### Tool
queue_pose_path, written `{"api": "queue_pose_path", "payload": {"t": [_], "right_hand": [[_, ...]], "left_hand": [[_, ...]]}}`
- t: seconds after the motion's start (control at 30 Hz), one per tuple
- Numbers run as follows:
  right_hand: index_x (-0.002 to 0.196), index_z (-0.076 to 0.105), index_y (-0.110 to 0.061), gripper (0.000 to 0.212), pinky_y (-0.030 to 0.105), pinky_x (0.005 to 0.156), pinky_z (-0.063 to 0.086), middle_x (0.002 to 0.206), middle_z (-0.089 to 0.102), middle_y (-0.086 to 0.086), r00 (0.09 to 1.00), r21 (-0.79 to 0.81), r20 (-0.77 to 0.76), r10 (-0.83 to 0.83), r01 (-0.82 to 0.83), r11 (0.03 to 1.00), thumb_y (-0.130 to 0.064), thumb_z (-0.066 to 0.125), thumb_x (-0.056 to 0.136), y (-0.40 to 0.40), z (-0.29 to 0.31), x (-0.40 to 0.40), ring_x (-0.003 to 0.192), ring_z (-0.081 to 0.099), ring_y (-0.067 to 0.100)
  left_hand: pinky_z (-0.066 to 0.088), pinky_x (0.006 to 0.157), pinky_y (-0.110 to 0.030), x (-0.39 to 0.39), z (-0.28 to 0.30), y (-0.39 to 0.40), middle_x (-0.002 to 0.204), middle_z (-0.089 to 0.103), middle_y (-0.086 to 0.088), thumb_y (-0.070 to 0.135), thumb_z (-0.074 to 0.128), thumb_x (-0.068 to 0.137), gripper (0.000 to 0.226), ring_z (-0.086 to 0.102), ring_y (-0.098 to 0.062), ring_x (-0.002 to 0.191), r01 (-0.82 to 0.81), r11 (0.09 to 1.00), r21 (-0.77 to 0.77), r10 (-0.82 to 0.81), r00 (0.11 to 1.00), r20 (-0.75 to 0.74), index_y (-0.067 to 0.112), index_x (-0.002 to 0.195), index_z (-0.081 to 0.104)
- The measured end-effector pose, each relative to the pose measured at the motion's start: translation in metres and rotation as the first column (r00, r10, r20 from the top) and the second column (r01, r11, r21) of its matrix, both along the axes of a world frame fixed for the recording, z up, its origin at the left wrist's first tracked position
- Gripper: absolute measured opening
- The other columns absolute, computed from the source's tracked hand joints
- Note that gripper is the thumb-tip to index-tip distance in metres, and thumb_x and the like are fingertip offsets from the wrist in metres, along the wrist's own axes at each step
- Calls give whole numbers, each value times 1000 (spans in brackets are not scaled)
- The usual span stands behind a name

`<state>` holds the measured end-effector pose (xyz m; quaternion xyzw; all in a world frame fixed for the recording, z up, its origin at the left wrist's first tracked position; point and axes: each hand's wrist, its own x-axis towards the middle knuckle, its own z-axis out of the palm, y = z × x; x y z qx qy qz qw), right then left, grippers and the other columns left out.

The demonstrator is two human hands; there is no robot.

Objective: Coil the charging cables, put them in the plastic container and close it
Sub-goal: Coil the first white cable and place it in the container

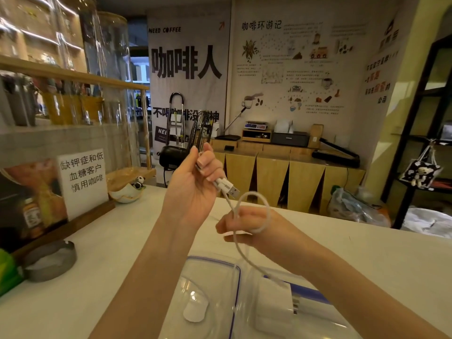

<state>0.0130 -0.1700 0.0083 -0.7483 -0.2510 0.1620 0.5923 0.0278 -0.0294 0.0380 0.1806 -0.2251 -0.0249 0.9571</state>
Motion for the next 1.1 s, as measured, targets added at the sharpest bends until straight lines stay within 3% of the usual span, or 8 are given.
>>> {"api": "queue_pose_path", "payload": {"t": [0.1,0.2,0.37,0.5,0.63,0.77,0.93,1.1], "right_hand": [[75,58,-9,17,22,52,45,57,52,4,935,327,-321,154,-43,944,-15,48,87,-1,5,-9,50,50,14],[77,60,-12,25,18,40,24,52,35,0,936,231,-340,87,-7,973,-21,42,92,3,3,-17,44,27,9],[79,63,-14,33,19,39,20,50,32,-1,961,71,-274,-26,47,996,-31,39,93,5,6,-23,42,23,9],[82,68,-12,42,18,35,21,46,35,-4,984,-5,-155,-86,86,996,-37,37,94,0,9,-26,38,24,8],[80,69,-16,24,14,33,24,37,40,-8,983,-116,103,-153,165,979,-28,50,88,-11,28,-34,33,28,5],[70,68,-19,15,12,32,25,34,41,-7,949,-61,248,-196,217,974,-28,59,77,-34,57,-36,31,29,5],[74,71,-17,20,15,34,27,37,42,-6,874,50,360,-327,332,942,-25,55,83,-56,72,-20,35,31,8],[80,69,-16,18,3,42,35,39,54,-23,716,100,605,-348,365,926,-21,53,87,-54,74,-7,43,51,-11]], "left_hand": [[33,38,-12,2,0,0,45,45,6,28,25,97,37,36,-4,38,-88,995,41,88,996,-5,9,79,51],[32,37,-12,4,-2,-9,44,47,6,26,24,97,37,37,-3,37,-217,965,150,218,976,10,7,82,51],[34,41,-14,5,-6,-18,48,52,5,22,26,97,32,40,-4,41,-364,840,403,337,931,139,6,89,52],[40,48,-11,9,-17,-15,58,54,6,22,30,96,27,46,0,47,-574,385,723,396,810,432,9,93,54],[45,62,-22,14,-30,-9,69,56,1,22,34,95,28,53,-10,63,-574,-114,811,220,781,585,9,88,58],[46,55,-22,14,-32,-2,45,56,6,24,34,95,42,52,-9,48,-443,-119,888,96,886,455,19,60,56],[40,47,-9,12,-26,-8,53,58,4,28,31,96,37,51,-2,44,-364,-99,926,-13,931,364,9,81,60],[41,50,-10,7,-27,-21,54,57,10,47,21,91,51,50,0,46,-197,-15,980,-199,961,190,14,84,59]]}}
